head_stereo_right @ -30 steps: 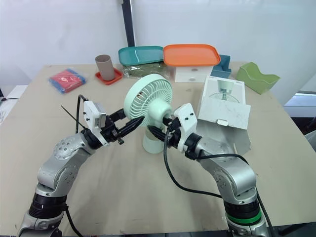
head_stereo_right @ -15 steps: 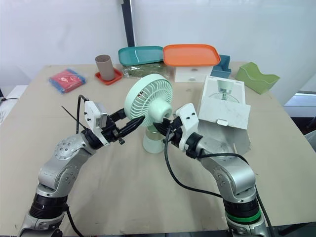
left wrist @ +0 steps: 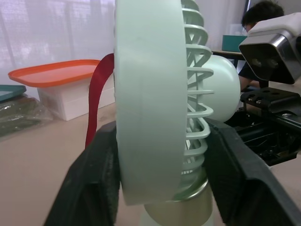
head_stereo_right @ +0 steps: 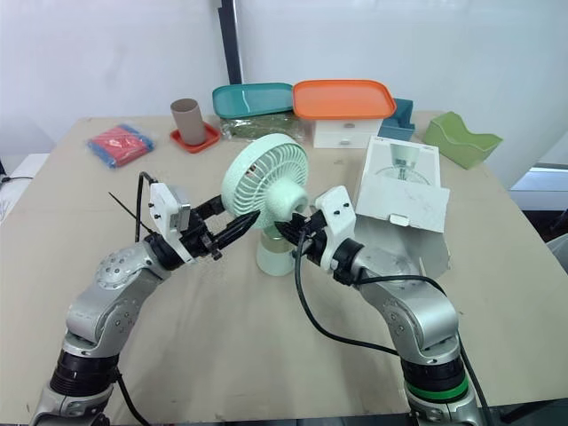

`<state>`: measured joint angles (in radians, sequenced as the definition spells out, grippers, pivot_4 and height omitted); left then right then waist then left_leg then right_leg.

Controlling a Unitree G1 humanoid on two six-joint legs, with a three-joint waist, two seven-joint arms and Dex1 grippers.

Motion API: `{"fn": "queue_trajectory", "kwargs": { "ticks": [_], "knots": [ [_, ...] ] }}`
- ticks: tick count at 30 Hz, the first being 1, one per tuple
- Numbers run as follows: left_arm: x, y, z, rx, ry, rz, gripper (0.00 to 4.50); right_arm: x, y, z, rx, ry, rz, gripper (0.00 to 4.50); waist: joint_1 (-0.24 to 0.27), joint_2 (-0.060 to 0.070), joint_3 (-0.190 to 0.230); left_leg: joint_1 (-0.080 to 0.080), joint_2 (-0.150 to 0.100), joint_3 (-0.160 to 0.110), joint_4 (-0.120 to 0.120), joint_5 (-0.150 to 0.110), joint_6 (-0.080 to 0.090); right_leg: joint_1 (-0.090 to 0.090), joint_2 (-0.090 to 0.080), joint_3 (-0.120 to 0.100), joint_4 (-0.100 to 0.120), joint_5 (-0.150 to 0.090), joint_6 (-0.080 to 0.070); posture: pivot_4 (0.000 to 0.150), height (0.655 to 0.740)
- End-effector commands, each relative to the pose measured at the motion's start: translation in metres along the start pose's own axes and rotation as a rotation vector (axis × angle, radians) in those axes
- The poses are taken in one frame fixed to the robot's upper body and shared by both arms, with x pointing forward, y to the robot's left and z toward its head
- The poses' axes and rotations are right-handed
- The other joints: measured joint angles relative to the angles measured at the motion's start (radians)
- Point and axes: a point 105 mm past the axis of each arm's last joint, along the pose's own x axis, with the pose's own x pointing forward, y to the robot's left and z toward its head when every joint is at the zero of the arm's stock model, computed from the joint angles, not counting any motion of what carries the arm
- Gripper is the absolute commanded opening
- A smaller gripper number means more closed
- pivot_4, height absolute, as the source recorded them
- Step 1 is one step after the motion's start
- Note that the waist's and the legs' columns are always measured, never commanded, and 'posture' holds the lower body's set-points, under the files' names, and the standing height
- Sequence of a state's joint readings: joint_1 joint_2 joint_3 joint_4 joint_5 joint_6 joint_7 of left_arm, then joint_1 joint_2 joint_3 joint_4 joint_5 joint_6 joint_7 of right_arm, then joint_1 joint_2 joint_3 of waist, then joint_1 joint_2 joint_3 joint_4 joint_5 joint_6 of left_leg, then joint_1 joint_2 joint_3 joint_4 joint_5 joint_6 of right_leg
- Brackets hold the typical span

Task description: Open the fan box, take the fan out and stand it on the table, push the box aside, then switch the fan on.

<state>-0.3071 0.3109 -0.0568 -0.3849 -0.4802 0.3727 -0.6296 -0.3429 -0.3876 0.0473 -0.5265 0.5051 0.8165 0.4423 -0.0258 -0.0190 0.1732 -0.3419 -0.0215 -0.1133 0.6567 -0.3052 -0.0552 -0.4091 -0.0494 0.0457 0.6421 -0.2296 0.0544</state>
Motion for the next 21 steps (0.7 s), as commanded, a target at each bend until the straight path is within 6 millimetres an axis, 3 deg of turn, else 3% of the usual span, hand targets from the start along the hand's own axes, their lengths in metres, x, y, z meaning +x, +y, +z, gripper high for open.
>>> {"fn": "queue_trajectory", "kwargs": {
  "ticks": [1,2,10,17,21],
  "knots": [
    [-0.003,-0.003,0.014,0.033,-0.029,-0.035,4.22,0.002,0.005,0.007,-0.02,-0.031,0.043,0.42,0.0,0.0,0.0,0.0,0.0,0.0,0.0,0.0,0.0,0.0,0.0,0.0,0.0,0.0,0.0,0.15,0.74],
    [-0.004,-0.002,0.014,0.033,-0.028,-0.036,4.4,0.002,0.005,0.007,-0.021,-0.032,0.042,0.42,0.0,0.0,0.0,0.0,0.0,0.0,0.0,0.0,0.0,0.0,0.0,0.0,0.0,0.0,0.0,0.15,0.74],
    [-0.025,0.015,0.019,0.007,0.022,-0.034,4.4,0.002,0.0,0.007,-0.034,-0.05,0.065,0.42,-0.001,0.0,0.0,0.0,0.0,0.0,0.0,0.0,0.0,0.0,0.001,0.0,0.0,0.0,0.0,0.15,0.74],
    [-0.072,0.032,0.008,-0.107,0.139,-0.009,4.4,-0.008,-0.007,0.012,-0.056,-0.086,0.189,0.42,-0.009,0.0,0.0,0.0,0.001,0.0,0.0,-0.001,0.002,0.0,0.001,0.0,0.0,0.0,-0.001,0.15,0.74],
    [-0.088,0.034,-0.006,-0.104,0.242,-0.004,4.4,-0.012,-0.005,0.013,-0.087,-0.1,0.272,0.42,-0.009,0.0,0.001,0.0,0.001,0.0,0.0,-0.001,0.002,0.0,0.001,0.0,0.0,-0.001,0.0,0.15,0.74]
  ]
}}
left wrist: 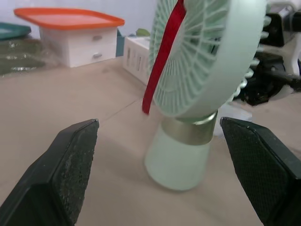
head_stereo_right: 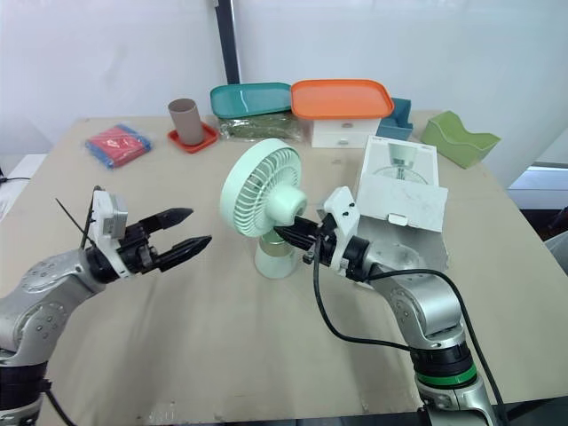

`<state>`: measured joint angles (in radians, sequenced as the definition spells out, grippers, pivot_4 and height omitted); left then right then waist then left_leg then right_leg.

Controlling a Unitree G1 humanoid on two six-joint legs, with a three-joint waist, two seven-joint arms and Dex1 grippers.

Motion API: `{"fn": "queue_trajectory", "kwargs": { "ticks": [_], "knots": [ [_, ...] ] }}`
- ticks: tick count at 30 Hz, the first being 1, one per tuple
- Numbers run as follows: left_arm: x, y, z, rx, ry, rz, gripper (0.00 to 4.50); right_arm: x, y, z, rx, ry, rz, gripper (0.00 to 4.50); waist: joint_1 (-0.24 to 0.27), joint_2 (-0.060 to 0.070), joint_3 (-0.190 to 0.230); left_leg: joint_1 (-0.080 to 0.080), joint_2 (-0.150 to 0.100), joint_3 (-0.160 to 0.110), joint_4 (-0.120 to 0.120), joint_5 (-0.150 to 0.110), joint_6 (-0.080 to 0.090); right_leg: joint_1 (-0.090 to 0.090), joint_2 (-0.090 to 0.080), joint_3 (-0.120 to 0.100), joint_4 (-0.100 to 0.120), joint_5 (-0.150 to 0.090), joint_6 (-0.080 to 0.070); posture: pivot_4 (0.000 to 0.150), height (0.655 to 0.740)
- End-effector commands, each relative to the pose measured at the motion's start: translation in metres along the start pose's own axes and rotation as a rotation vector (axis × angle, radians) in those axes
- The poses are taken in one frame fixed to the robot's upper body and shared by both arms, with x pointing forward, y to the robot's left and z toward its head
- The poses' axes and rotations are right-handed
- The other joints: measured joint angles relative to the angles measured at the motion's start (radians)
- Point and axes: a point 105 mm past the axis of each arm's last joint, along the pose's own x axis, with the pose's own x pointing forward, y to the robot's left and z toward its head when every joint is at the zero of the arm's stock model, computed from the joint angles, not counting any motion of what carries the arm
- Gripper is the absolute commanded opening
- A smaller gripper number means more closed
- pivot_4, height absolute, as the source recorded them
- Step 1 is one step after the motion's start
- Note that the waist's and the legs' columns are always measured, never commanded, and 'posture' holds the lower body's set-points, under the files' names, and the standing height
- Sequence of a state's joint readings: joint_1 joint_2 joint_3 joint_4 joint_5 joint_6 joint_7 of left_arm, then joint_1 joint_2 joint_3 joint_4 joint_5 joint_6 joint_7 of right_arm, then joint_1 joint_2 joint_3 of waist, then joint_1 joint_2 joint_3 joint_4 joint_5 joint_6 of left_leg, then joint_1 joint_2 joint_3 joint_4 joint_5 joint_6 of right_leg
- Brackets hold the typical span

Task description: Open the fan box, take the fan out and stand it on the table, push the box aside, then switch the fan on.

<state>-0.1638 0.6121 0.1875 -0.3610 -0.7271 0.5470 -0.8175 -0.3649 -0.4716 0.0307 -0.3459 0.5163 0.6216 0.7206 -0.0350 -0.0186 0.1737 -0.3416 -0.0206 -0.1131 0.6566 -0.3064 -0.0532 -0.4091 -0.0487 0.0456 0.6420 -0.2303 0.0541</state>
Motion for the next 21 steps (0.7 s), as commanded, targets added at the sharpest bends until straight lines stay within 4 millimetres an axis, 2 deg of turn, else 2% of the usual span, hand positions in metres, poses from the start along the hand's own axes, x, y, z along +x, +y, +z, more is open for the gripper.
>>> {"fn": "queue_trajectory", "kwargs": {
  "ticks": [1,5,11,16,18,19,21],
  "knots": [
    [-0.013,0.004,-0.008,0.037,0.059,0.012,4.4,-0.006,0.009,0.017,-0.072,-0.07,0.131,0.42,0.0,0.0,0.0,0.0,0.0,0.0,0.0,0.0,0.0,0.0,0.0,0.0,0.0,0.0,0.0,0.15,0.74],
    [-0.016,0.007,-0.022,0.071,0.096,0.055,4.4,-0.009,0.024,0.024,-0.113,-0.095,0.31,0.42,0.0,0.0,0.001,0.0,0.001,0.0,0.0,0.0,0.0,0.0,0.0,0.0,0.0,0.0,0.0,0.15,0.74],
    [-0.011,-0.013,-0.035,0.067,0.128,-0.02,4.4,-0.013,0.041,0.023,-0.147,-0.041,0.521,0.42,0.0,0.0,0.001,0.0,0.001,0.0,0.0,0.0,0.0,0.0,0.0,0.0,0.0,0.0,-0.001,0.15,0.74],
    [-0.011,-0.03,-0.044,0.046,0.168,-0.102,4.4,-0.013,0.05,0.02,-0.181,-0.02,0.62,0.42,0.0,0.0,0.001,0.0,0.001,0.0,0.0,0.0,0.0,-0.001,0.0,0.0,0.0,0.0,-0.001,0.15,0.74],
    [-0.01,-0.036,-0.045,0.042,0.178,-0.132,3.88,-0.011,0.052,0.017,-0.18,-0.017,0.639,0.42,0.0,0.0,0.001,0.0,0.001,0.0,0.0,0.0,0.0,0.0,0.0,-0.001,0.0,0.0,-0.001,0.15,0.74],
    [-0.01,-0.038,-0.046,0.039,0.182,-0.148,3.81,-0.011,0.052,0.015,-0.181,-0.017,0.647,0.42,0.0,0.0,0.001,0.0,0.001,0.0,0.0,0.0,0.0,0.0,0.0,0.0,0.0,0.0,-0.001,0.15,0.74],
    [-0.009,-0.041,-0.047,0.039,0.186,-0.161,3.0,-0.01,0.053,0.012,-0.178,-0.015,0.658,0.42,0.0,0.001,0.001,0.0,0.001,0.0,0.0,0.0,0.0,0.0,0.0,-0.001,0.0,0.0,-0.001,0.15,0.74]
  ]
}}
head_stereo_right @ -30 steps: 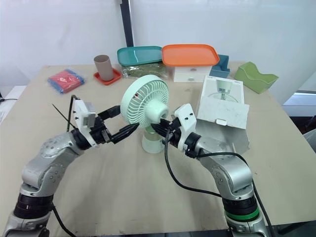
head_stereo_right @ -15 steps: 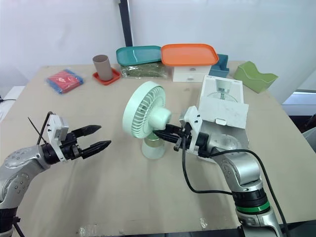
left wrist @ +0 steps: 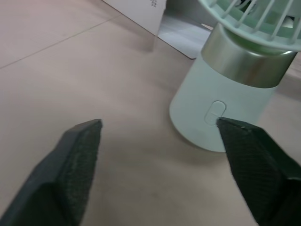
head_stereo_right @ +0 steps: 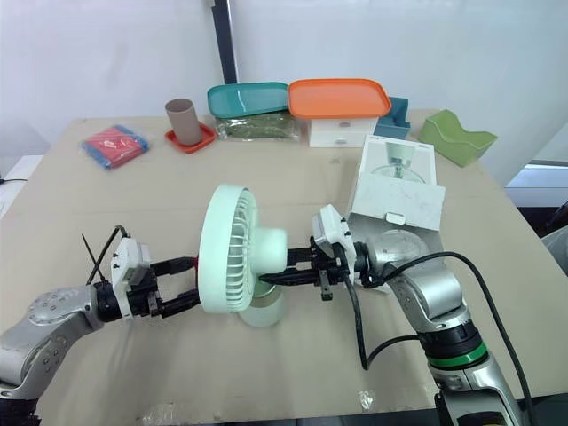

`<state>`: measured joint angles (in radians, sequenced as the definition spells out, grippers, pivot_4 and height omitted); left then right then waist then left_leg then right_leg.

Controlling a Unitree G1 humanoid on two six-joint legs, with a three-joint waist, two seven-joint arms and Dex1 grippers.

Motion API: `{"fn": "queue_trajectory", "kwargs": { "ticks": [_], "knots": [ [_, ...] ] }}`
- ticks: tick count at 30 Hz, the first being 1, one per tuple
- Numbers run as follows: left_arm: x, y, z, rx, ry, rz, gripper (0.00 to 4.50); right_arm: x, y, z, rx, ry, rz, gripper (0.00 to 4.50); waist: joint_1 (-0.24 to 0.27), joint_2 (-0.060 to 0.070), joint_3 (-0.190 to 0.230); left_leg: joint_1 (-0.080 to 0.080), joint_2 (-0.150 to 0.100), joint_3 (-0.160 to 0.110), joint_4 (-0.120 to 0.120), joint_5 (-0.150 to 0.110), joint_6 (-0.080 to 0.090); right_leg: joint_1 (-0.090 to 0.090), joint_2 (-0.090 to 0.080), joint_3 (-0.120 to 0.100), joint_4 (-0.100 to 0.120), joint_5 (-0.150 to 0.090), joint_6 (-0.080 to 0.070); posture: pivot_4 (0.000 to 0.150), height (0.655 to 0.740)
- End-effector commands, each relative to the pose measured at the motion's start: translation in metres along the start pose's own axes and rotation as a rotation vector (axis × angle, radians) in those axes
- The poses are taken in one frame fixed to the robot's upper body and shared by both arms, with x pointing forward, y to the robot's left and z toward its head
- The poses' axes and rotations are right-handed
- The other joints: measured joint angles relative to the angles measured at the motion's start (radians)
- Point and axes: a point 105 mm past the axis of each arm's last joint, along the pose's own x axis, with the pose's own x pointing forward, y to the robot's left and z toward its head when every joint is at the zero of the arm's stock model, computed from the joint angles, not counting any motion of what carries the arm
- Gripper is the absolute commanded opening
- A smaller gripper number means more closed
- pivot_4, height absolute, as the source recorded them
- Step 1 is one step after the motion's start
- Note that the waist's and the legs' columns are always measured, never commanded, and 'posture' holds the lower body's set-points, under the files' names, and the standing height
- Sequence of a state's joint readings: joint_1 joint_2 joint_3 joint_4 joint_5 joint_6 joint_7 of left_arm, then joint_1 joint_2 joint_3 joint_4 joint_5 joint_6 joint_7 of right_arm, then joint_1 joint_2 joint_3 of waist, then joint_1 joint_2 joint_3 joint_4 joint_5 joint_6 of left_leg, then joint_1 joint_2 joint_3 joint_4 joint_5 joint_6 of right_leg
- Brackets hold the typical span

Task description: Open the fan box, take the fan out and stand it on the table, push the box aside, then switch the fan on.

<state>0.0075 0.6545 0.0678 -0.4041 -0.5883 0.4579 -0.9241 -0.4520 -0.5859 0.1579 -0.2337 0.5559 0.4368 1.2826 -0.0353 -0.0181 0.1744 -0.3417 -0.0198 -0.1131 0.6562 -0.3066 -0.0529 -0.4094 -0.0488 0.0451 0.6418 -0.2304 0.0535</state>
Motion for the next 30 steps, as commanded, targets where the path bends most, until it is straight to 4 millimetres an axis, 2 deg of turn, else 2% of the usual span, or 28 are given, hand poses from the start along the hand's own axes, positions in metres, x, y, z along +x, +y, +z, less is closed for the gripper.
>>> {"fn": "queue_trajectory", "kwargs": {
  "ticks": [1,9,19,30],
  "knots": [
    [0.003,-0.009,0.004,0.036,0.004,-0.048,2.76,0.002,0.002,0.011,-0.07,-0.029,0.036,0.42,0.0,0.0,0.0,0.0,0.0,0.0,0.0,0.0,0.0,0.0,0.0,0.0,0.0,0.0,0.0,0.15,0.74],
    [0.014,-0.018,-0.006,0.055,0.03,-0.089,0.01,0.003,0.001,0.005,-0.067,-0.029,0.029,0.42,0.0,0.0,0.0,0.0,0.0,0.0,0.0,0.0,0.0,0.0,0.0,0.0,0.0,0.0,0.0,0.15,0.74],
    [0.033,-0.023,-0.008,0.074,0.022,-0.13,0.01,0.005,0.0,0.002,-0.064,-0.038,0.004,0.42,0.0,0.0,0.0,0.0,0.0,0.0,0.0,0.0,0.0,0.0,0.0,0.0,0.0,0.0,0.0,0.15,0.74],
    [0.035,-0.026,-0.015,0.066,0.053,-0.162,0.01,0.008,0.004,0.001,-0.052,-0.046,0.005,0.42,0.001,0.0,0.0,0.0,0.0,0.0,0.0,0.0,0.0,0.0,0.0,0.0,0.0,0.0,0.0,0.15,0.74]
  ]
}}
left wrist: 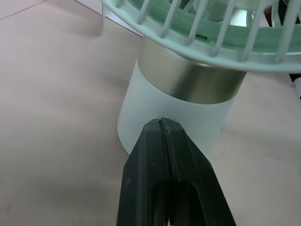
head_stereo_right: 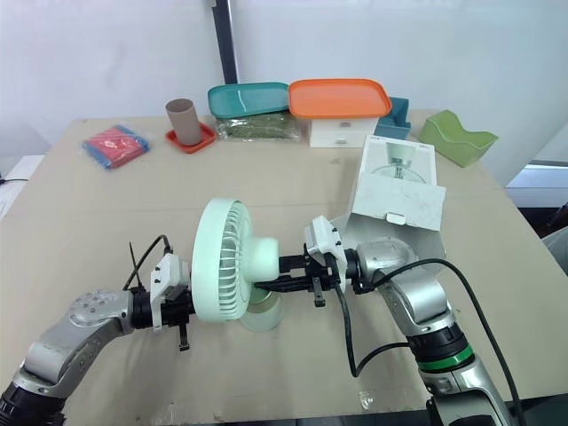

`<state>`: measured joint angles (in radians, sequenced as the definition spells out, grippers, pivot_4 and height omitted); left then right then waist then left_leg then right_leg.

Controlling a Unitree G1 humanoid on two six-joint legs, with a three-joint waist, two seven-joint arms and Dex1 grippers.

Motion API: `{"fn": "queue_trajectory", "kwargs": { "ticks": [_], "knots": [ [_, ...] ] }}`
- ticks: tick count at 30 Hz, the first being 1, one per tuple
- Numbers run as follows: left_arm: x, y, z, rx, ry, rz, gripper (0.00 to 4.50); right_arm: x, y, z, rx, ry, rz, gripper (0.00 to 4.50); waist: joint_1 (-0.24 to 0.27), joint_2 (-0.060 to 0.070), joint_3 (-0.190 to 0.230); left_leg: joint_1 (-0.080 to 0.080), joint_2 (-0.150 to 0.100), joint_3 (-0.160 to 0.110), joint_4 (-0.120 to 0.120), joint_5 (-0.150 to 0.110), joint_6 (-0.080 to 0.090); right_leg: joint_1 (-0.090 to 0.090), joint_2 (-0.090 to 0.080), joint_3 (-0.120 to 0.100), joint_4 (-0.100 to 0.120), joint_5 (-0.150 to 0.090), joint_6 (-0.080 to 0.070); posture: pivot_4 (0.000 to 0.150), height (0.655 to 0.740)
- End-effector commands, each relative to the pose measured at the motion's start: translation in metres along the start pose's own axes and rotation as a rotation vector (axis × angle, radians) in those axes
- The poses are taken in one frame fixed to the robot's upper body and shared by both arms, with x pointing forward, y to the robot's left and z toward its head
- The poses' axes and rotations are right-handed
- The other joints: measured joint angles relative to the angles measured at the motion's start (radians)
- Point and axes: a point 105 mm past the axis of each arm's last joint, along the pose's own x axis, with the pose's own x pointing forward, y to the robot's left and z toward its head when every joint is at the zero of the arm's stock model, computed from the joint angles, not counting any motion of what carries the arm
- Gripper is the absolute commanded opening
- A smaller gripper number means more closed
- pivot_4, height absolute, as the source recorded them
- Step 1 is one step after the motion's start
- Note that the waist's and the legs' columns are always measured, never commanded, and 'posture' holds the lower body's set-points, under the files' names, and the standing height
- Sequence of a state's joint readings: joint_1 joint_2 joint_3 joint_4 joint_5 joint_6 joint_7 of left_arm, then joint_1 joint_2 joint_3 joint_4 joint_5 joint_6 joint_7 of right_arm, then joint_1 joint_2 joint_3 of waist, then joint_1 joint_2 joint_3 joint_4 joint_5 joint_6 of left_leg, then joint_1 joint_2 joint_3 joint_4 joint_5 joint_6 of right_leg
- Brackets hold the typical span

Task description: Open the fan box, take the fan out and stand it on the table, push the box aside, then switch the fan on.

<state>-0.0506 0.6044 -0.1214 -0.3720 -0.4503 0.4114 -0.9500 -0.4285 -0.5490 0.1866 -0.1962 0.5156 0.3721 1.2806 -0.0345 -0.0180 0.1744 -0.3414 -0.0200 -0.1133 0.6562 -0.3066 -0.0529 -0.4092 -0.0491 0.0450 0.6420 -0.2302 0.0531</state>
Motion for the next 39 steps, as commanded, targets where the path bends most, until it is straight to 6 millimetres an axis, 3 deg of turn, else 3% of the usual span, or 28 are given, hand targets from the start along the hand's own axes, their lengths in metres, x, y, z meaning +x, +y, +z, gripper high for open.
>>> {"fn": "queue_trajectory", "kwargs": {
  "ticks": [1,39],
  "knots": [
    [0.0021,-0.0046,0.0042,0.02,-0.013,-0.027,0.01,0.0011,0.0042,0.0124,-0.047,-0.037,0.011,0.42,0.0,0.0,0.0,0.0,0.0,0.0,0.0,0.0,0.0,0.0,0.0,0.0,0.0,0.0,0.0,0.15,0.74],
    [0.0106,-0.0108,0.0063,0.027,-0.011,-0.07,0.01,0.0011,0.0068,0.0079,-0.022,-0.035,0.005,0.42,0.001,0.0,0.0,0.001,0.0,0.0,0.0,0.0,0.0,0.001,0.0,0.0,0.0,0.0,0.0,0.15,0.74]
  ]
}}
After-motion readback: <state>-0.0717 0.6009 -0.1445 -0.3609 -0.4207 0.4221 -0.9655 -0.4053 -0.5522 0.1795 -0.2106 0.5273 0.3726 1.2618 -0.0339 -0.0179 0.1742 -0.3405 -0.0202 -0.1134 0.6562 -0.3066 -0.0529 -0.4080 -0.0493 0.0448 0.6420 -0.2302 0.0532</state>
